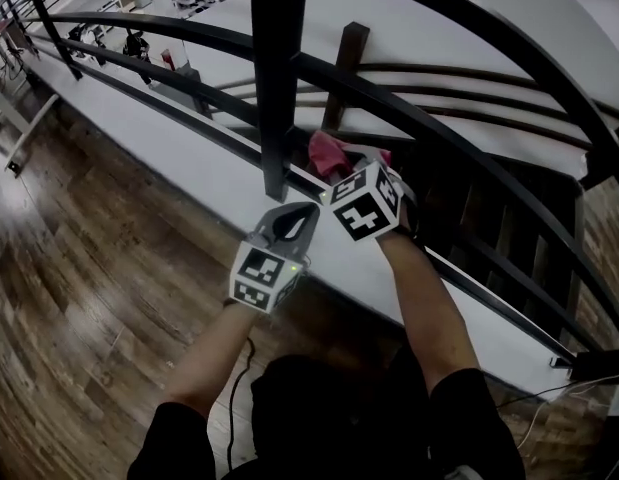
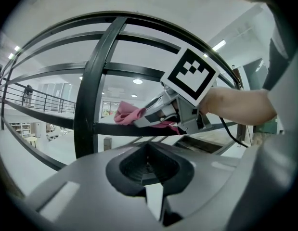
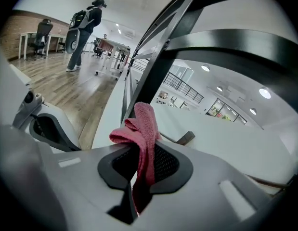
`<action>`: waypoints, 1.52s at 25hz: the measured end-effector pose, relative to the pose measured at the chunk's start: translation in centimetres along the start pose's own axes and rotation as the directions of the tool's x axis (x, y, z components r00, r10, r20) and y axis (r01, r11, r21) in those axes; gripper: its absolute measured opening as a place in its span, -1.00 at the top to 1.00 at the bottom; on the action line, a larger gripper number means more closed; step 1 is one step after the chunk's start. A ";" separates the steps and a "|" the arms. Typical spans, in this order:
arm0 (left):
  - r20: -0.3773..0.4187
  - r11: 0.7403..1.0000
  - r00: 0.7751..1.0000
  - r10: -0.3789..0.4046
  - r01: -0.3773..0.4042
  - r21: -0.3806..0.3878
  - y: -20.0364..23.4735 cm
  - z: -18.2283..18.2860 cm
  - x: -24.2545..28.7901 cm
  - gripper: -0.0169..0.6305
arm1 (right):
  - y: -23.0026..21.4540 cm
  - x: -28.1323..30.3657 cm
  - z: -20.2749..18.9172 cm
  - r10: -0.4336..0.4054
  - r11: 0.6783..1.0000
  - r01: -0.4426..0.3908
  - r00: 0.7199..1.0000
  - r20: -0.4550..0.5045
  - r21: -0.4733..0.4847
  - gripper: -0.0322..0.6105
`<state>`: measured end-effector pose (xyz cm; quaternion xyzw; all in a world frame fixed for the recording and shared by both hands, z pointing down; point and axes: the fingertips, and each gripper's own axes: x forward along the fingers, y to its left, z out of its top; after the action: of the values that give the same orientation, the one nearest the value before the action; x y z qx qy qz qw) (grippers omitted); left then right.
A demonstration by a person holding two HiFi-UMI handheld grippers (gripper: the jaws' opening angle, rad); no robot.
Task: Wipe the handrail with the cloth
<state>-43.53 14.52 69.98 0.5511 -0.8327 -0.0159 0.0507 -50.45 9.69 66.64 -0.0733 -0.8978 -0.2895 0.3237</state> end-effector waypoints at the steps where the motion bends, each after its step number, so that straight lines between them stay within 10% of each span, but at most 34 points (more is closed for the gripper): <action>1: 0.015 1.000 1.000 0.005 -0.005 0.005 0.2 0.4 0.0 0.95 | 0.0 0.3 0.3 -0.002 1.000 0.002 1.000 0.002 -0.008 0.74; 18: 0.050 0.996 0.995 0.083 -0.081 -0.028 3.4 -0.7 -3.1 0.95 | 1.1 3.6 3.9 0.009 1.000 -0.008 1.000 0.022 -0.029 0.74; 27: 0.047 0.998 0.996 0.070 -0.070 0.000 1.6 -0.2 -3.5 0.95 | 3.6 -2.8 6.2 0.099 0.994 -0.110 0.951 0.292 0.021 0.74; 38: 0.109 0.985 0.980 -0.165 0.159 0.060 -7.8 4.2 1.7 0.95 | -1.0 -15.6 0.2 -0.011 0.995 0.045 0.932 0.362 -0.085 0.74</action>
<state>-37.49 9.78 65.29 0.6162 -0.7869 -0.0300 -0.0124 -38.74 9.82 56.33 -0.1275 -0.9287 -0.3166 0.1452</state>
